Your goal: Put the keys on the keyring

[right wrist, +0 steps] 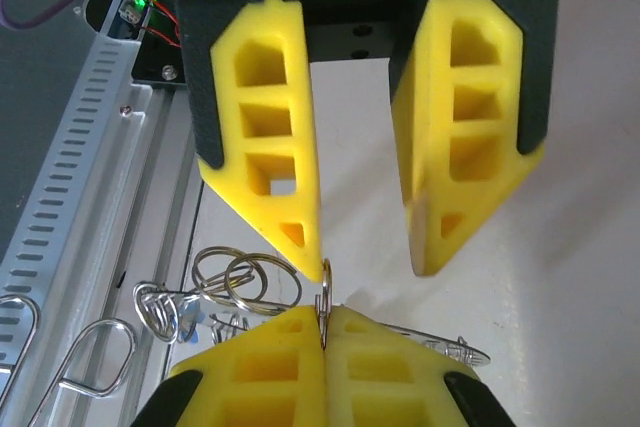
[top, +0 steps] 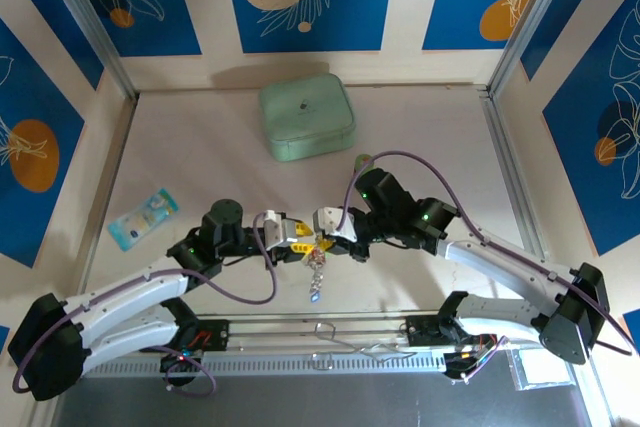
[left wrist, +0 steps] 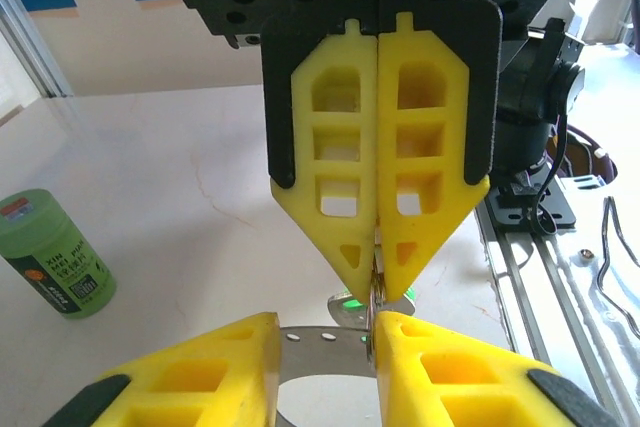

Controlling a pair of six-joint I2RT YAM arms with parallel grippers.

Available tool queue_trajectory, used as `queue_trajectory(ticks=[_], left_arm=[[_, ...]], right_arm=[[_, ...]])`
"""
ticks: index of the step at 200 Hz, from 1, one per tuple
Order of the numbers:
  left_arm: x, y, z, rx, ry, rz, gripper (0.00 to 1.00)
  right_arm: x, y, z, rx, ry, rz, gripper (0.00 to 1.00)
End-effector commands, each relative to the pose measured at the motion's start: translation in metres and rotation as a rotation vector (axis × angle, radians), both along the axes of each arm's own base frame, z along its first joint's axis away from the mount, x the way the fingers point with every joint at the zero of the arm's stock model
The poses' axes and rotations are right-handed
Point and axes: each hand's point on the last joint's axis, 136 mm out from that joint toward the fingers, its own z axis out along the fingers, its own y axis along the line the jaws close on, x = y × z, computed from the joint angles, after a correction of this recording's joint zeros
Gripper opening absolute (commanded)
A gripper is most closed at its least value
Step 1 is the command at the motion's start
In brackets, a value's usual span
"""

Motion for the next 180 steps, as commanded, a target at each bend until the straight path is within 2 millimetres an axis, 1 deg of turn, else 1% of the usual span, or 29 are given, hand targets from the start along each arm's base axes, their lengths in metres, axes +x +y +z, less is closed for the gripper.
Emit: queue_trajectory(ticks=[1,36,51,70,101,112,131,153,163,171,180], left_arm=[[-0.005,-0.004,0.011,-0.005,-0.028,-0.042,0.28],[-0.007,-0.002,0.003,0.035,-0.017,-0.045,0.26],[-0.007,0.000,0.003,0.037,-0.015,-0.042,0.26],[-0.008,0.000,0.001,0.039,-0.010,-0.042,0.21],[-0.007,-0.003,0.001,0.040,-0.001,-0.052,0.18],[-0.006,-0.004,0.002,0.039,-0.004,-0.051,0.14],[-0.006,-0.004,0.003,0.033,-0.012,-0.050,0.12],[-0.007,-0.004,0.005,0.026,-0.023,-0.056,0.00],[-0.007,-0.004,0.008,0.014,-0.035,-0.054,0.00],[-0.008,-0.003,0.009,0.001,-0.042,-0.051,0.00],[-0.008,-0.002,0.011,-0.019,-0.051,-0.047,0.00]], right_arm=[[-0.001,0.009,0.019,0.031,-0.042,0.032,0.00],[0.003,0.009,0.017,0.006,-0.050,0.008,0.00],[0.004,0.007,0.016,0.000,-0.058,0.000,0.00],[0.000,0.009,0.018,0.008,-0.047,0.012,0.00],[-0.005,0.016,0.022,0.021,-0.044,0.039,0.00],[-0.006,0.019,0.021,0.022,-0.044,0.046,0.00],[-0.006,0.023,0.019,0.019,-0.041,0.048,0.00],[-0.006,0.026,0.019,0.027,-0.031,0.047,0.00],[-0.004,0.025,0.020,0.030,-0.033,0.031,0.00],[-0.002,0.023,0.018,0.034,-0.029,0.014,0.09],[0.000,0.019,0.019,0.046,-0.020,-0.009,0.25]])
